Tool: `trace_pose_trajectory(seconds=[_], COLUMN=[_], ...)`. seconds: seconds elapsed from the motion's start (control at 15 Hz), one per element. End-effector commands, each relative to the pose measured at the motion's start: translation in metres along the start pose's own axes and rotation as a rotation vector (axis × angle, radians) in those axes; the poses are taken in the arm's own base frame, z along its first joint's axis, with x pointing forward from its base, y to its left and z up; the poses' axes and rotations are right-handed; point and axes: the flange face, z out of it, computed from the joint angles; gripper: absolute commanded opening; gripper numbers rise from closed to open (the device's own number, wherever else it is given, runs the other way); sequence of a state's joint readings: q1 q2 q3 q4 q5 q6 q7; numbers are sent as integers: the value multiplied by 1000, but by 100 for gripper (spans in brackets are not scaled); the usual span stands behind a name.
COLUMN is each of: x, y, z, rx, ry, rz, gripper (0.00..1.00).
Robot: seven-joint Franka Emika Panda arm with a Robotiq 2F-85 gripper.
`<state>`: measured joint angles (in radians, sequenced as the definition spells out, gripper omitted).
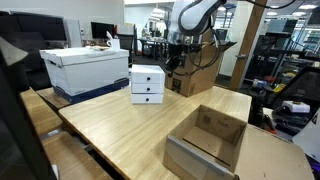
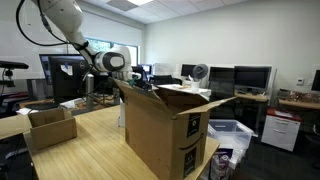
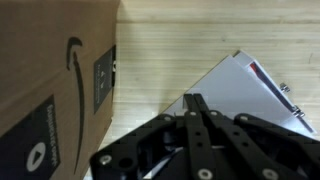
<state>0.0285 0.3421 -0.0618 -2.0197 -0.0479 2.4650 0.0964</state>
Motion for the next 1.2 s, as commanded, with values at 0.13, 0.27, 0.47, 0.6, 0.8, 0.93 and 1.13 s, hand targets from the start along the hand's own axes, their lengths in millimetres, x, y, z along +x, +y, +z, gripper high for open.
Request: trace_pose_trajectory(seconds=[0.13, 0.27, 0.47, 0.6, 0.8, 0.93, 1.13], x=[4, 1, -4, -6, -5, -5, -8], y=[-3, -11, -23, -32, -57, -74, -98], z=[-34, -54, -85, -102, -106, -100, -77], rx=[76, 92, 111, 139, 218, 252, 297], ry=[-69, -70, -64, -59, -71, -87, -133], rz=[88, 97, 86, 74, 62, 60, 59], gripper=[2, 3, 2, 2, 2, 2, 2])
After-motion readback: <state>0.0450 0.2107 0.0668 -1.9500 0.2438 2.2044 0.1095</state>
